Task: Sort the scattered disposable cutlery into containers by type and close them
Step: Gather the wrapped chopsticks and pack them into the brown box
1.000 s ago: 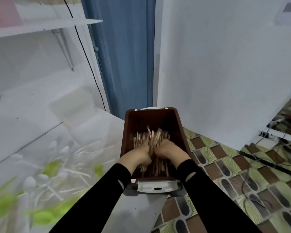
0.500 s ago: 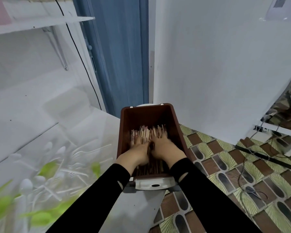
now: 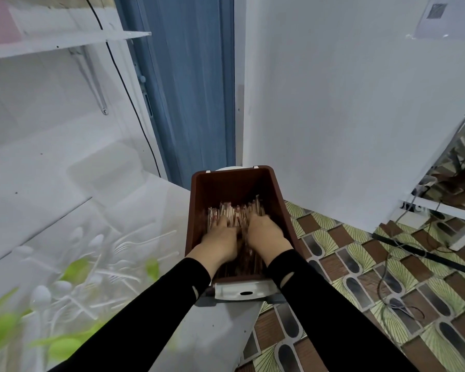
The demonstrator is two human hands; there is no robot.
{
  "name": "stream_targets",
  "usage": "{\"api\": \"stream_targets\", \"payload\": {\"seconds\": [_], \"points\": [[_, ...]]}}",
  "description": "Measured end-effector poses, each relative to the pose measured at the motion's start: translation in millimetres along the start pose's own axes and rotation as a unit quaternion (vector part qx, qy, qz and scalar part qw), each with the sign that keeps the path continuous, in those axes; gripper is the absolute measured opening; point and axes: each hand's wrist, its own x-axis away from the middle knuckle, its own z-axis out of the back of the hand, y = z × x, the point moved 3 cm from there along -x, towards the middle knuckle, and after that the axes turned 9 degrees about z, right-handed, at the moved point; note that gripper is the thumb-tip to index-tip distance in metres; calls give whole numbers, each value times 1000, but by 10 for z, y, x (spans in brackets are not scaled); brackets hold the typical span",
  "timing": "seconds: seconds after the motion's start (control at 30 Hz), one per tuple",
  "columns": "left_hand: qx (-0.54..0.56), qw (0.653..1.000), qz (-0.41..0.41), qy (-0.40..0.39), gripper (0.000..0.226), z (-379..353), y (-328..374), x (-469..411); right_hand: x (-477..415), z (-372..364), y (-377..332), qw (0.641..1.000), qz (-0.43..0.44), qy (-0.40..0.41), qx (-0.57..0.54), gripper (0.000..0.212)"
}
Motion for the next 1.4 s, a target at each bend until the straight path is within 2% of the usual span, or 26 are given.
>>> {"api": "stream_targets", "payload": {"seconds": [0.07,0.23,0.37,0.47,0.57,0.7,0.8,0.9,1.03,1.1,1.17,1.27,1.33,1.4], "points": [[0,1000,11,10,41,23,-20,-4,-9,-15,0,1000,4,-14,8,37],[21,999,35,1,64,77,-42,14,-39,-115,-30,987,55,-109,101,51],[16,998,61,-13,45,130,-37,31,-44,-135,-89,976,88,-160,120,48],[30,998,49,-34,57,110,-28,14,-103,-155,-77,984,40,-144,95,49],[23,998,47,-44,72,84,-41,-20,-121,-149,-32,991,-10,-129,42,41],[61,997,49,-28,65,55,-16,-13,-97,-56,-22,999,26,-36,3,36],[56,998,19,33,61,55,-25,-31,-89,-16,-51,998,61,4,28,33],[130,987,-8,93,50,137,-14,46,-54,9,-69,995,93,27,39,33],[258,925,-67,270,27,340,-52,354,12,101,-56,986,125,112,-10,28],[290,893,-80,335,26,437,-180,609,63,173,-75,977,147,150,-44,25],[315,873,-74,366,27,438,-437,854,178,224,-192,958,205,174,-101,20],[343,861,-28,373,35,205,-1048,1205,472,153,-570,917,312,186,-166,19],[361,859,24,363,43,-8,-1495,1514,690,-57,-909,894,373,177,-174,17],[373,857,84,346,48,-211,-1874,1881,891,-367,-1261,884,419,135,-157,14]]}}
